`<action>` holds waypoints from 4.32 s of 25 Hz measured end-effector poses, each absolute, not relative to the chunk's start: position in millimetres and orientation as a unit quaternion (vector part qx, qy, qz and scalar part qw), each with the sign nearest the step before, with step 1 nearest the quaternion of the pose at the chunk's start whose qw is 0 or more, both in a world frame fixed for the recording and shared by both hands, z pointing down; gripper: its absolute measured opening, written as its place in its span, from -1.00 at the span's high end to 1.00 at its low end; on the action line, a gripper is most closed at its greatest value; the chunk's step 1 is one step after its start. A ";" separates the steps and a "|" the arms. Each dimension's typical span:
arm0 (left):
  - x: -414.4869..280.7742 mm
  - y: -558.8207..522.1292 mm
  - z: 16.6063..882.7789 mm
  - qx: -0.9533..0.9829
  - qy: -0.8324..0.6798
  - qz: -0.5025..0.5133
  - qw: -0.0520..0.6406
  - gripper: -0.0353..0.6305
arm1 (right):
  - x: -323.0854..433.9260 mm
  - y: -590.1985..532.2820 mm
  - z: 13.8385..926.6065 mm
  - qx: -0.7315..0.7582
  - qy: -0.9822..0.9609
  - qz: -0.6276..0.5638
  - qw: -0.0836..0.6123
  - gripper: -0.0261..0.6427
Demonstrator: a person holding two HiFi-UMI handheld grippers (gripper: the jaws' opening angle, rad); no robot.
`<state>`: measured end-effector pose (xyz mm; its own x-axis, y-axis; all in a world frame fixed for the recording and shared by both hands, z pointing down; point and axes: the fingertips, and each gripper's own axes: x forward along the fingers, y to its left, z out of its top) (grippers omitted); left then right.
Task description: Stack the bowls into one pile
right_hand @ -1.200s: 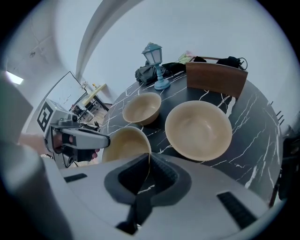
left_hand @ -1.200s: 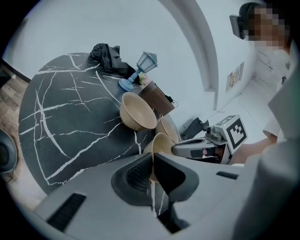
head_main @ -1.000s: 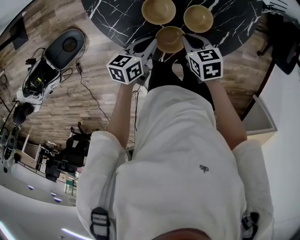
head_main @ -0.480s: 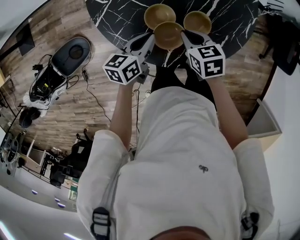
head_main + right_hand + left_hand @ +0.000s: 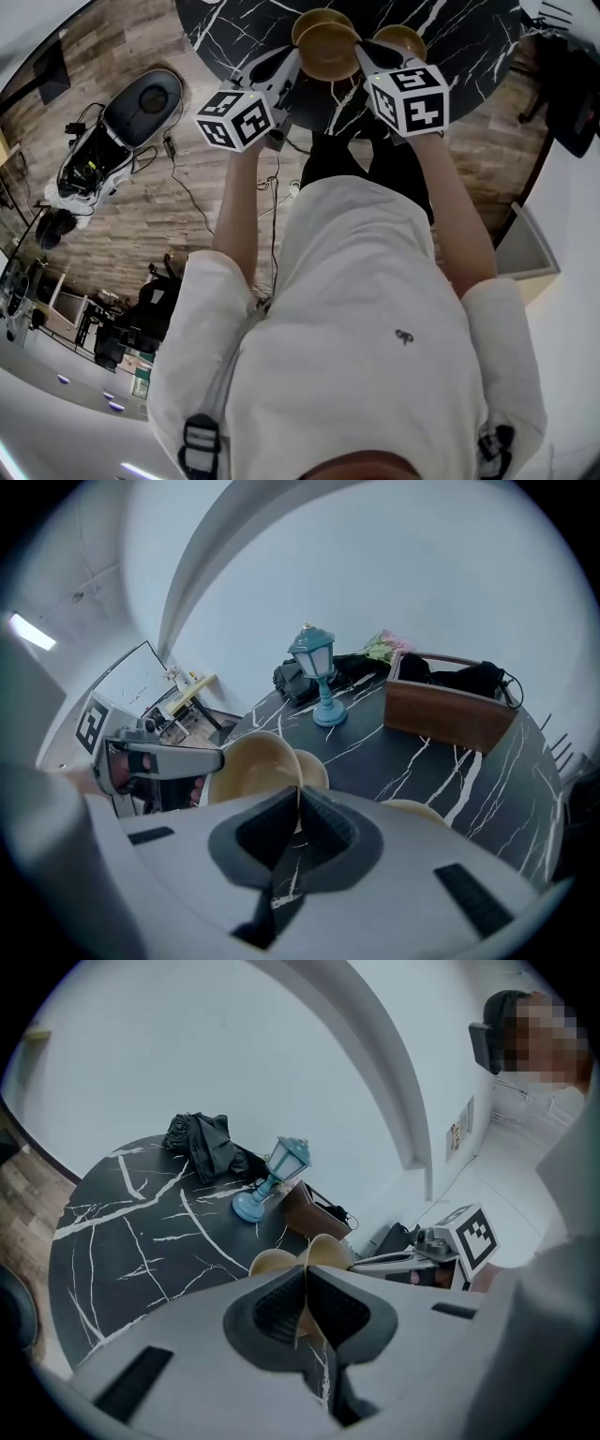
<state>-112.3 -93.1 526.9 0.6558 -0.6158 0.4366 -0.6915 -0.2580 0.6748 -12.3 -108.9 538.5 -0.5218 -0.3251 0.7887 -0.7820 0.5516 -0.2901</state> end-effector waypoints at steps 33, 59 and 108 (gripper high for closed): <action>-113.3 -122.8 580.7 0.764 -0.502 0.171 0.369 0.86 | -31.4 -115.7 587.8 0.355 -0.796 0.325 0.367 0.38; -63.6 -111.5 530.8 0.811 -0.452 0.162 0.335 0.62 | 71.4 -110.2 547.6 0.452 -0.766 0.302 0.343 0.38; 39.0 -76.6 597.9 0.711 -0.551 0.149 0.410 0.67 | 128.5 -116.1 605.5 0.258 -0.824 0.273 0.425 0.56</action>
<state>39.0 -76.6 597.9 0.3481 -0.6620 0.6638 -0.9063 -0.0565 0.4189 128.5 -116.1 605.5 -0.5058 -0.1934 0.8407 -0.6571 0.7178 -0.2302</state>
